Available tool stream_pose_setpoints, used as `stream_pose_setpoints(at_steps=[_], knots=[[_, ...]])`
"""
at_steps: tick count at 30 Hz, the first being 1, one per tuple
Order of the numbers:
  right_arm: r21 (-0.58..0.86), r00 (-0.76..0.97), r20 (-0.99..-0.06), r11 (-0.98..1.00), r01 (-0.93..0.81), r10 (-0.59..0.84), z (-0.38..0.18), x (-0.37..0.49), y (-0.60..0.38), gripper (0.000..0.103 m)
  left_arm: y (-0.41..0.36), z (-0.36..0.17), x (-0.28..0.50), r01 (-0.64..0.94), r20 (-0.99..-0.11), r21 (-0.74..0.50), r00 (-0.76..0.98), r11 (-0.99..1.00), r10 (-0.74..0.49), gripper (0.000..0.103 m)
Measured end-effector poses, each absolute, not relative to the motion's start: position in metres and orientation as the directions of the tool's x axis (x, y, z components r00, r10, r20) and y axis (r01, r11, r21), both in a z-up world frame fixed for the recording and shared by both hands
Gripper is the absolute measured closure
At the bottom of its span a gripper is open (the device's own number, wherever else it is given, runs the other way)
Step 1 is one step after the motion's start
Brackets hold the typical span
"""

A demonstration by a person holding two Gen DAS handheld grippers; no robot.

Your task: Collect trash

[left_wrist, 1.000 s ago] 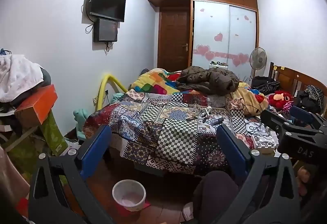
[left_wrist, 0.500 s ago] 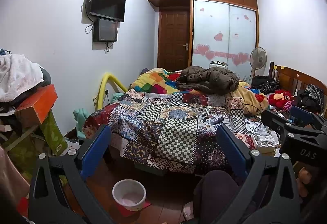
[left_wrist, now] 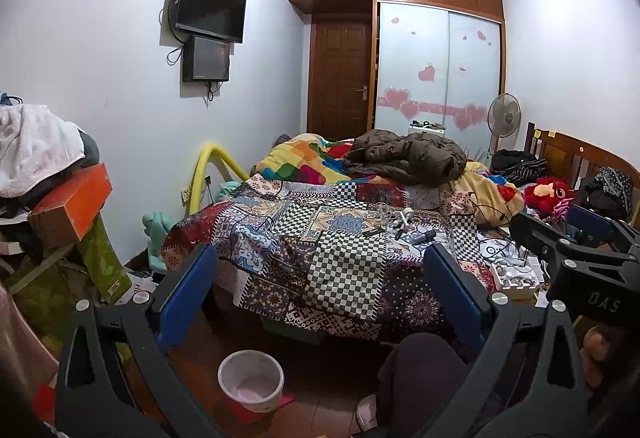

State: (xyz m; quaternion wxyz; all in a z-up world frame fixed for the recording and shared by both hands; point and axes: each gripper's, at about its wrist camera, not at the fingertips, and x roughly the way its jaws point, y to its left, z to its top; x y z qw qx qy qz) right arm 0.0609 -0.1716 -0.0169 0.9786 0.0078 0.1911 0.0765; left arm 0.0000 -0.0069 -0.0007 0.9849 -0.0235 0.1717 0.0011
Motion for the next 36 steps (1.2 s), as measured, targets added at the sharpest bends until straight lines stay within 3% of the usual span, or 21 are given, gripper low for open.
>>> stream_pose_setpoints(at_steps=[36], knots=[[0.058,0.910,-0.384,0.988,-0.142,0.153,-0.017,0.070,-0.177,0.000,-0.010,-0.002,0.002,-0.002,-0.338,-0.044,0.941,0.999,-0.013,0.000]])
